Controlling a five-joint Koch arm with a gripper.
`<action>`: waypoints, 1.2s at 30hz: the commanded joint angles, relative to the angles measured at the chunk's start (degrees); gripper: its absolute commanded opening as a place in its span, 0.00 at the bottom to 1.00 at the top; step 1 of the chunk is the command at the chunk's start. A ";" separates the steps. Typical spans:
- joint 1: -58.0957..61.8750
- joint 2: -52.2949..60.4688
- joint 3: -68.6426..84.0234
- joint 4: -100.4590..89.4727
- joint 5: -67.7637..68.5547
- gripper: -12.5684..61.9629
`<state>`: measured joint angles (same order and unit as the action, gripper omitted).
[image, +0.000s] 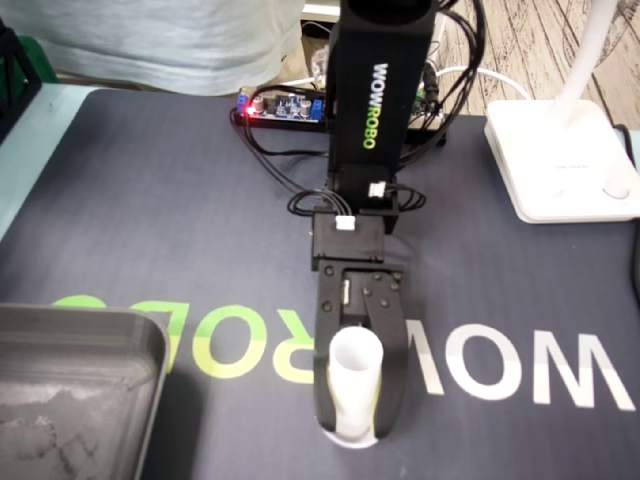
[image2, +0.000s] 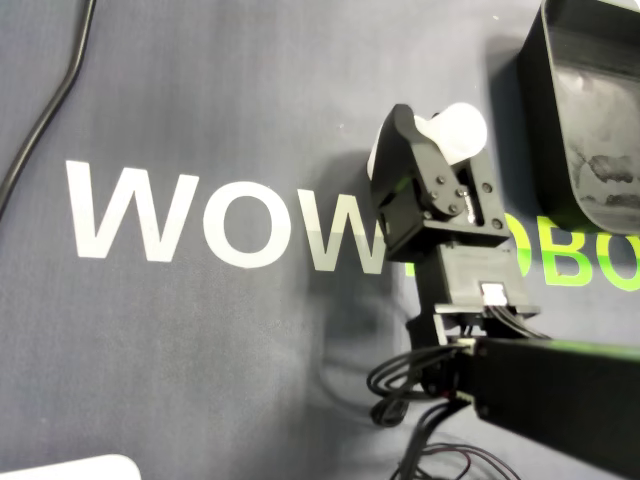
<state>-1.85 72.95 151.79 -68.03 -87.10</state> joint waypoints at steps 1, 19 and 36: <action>-0.88 2.29 0.09 -4.75 0.70 0.25; -1.14 14.59 2.20 -1.49 1.14 0.25; 10.90 41.92 -22.94 55.90 26.98 0.25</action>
<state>8.61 114.08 132.45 -10.72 -61.96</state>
